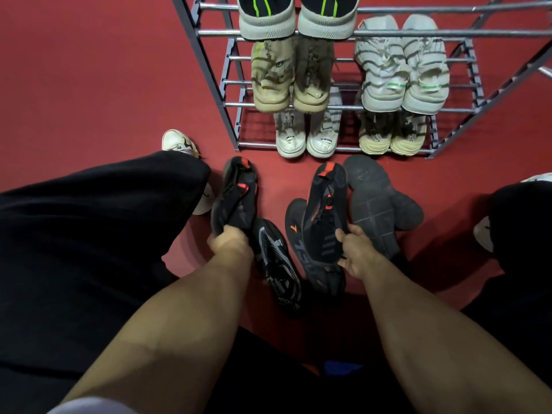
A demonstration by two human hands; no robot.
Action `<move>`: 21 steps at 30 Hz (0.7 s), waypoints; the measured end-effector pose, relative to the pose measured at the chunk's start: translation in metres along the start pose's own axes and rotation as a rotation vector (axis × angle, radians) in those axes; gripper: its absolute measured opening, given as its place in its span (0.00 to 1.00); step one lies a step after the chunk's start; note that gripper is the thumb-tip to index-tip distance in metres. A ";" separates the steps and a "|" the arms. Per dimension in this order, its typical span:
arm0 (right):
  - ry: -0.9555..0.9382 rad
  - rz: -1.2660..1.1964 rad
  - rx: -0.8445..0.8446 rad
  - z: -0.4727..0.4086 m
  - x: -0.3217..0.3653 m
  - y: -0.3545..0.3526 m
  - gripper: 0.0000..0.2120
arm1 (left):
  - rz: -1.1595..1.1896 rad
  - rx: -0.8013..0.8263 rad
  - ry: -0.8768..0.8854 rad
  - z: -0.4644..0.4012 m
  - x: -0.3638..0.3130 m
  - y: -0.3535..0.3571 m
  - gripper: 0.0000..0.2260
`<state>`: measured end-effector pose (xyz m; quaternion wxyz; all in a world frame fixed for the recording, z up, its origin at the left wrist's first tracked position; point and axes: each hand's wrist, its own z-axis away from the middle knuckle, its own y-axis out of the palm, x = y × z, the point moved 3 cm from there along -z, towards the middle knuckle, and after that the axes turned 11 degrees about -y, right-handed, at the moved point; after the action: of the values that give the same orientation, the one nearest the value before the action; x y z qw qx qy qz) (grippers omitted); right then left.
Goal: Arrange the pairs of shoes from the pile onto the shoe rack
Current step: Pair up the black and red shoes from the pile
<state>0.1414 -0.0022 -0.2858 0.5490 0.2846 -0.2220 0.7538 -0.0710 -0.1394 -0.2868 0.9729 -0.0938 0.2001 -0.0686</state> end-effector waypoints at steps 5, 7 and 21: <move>0.234 0.570 0.522 0.039 0.005 0.010 0.07 | 0.418 0.003 0.163 0.058 -0.018 0.012 0.10; 0.234 0.821 0.538 0.044 0.000 0.009 0.06 | 0.410 0.040 0.179 0.063 -0.022 0.000 0.07; -0.077 -0.597 -0.031 0.015 0.072 -0.020 0.30 | -0.386 0.543 0.028 0.081 0.001 0.029 0.03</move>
<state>0.1463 0.0447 -0.2259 0.7419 0.3575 -0.1605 0.5441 -0.0351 -0.0984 -0.2199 0.9286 0.1338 0.1666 -0.3035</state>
